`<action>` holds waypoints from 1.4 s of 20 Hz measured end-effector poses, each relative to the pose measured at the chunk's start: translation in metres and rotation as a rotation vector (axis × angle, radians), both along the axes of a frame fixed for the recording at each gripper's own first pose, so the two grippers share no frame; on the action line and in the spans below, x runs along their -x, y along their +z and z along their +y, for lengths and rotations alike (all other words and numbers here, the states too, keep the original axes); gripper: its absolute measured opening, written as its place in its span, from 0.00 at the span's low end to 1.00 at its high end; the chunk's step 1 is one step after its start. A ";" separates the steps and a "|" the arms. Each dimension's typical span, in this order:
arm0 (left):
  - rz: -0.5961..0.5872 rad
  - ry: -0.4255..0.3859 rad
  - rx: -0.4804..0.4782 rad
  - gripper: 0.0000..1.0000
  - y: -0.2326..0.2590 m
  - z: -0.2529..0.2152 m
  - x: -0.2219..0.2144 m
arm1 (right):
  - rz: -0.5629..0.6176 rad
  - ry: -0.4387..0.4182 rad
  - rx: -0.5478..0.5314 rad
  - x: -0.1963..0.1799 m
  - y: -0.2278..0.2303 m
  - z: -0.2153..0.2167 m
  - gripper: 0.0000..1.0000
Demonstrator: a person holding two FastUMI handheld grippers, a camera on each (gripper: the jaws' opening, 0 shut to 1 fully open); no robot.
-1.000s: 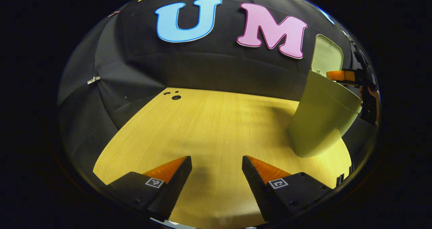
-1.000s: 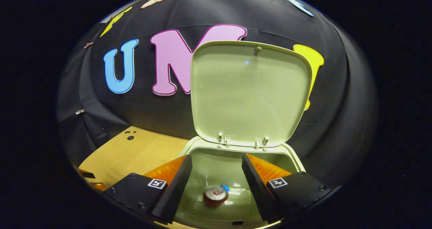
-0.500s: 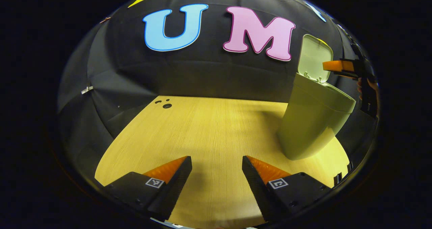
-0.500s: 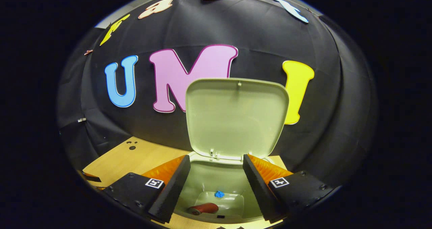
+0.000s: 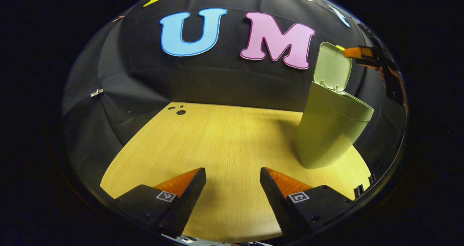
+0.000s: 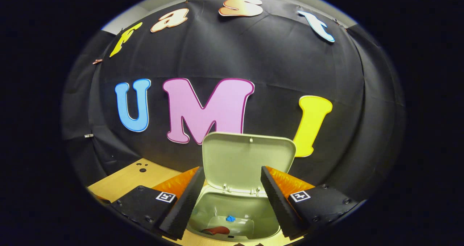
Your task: Press the lid of the desktop garbage bin to open it, pick up the crumpled paper on the desktop and throw it into the bin, then pick up the pop can on the desktop and drop it into the bin, and finally close the garbage bin lid.
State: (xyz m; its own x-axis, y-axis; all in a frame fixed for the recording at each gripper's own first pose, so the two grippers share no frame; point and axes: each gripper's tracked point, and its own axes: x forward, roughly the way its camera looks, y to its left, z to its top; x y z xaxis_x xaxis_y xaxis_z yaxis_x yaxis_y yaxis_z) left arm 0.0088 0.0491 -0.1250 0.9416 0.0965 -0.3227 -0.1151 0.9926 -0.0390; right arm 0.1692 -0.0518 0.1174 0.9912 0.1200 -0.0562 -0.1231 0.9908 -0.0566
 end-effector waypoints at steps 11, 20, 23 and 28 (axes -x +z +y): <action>0.014 0.126 0.065 0.96 -0.014 0.039 0.024 | -0.026 -0.033 -0.033 -0.058 0.065 -0.013 0.97; 0.011 0.178 0.047 0.96 -0.012 0.056 0.021 | 0.081 -0.046 -0.102 -0.109 0.041 -0.014 0.98; 0.006 0.171 0.030 0.96 -0.010 0.054 0.019 | 0.095 -0.046 -0.114 -0.107 0.040 -0.014 0.98; -0.002 0.141 0.035 0.96 -0.010 0.046 0.016 | 0.106 -0.034 -0.089 -0.076 0.032 -0.013 0.98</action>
State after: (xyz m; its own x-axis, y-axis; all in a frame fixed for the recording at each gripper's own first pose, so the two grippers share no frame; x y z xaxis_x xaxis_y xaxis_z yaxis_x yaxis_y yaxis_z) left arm -0.0070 0.0947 -0.1354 0.9201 0.2167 -0.3263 -0.2534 0.9645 -0.0739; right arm 0.2456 -0.0653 0.1496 0.9838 0.0961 -0.1513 -0.0905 0.9949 0.0435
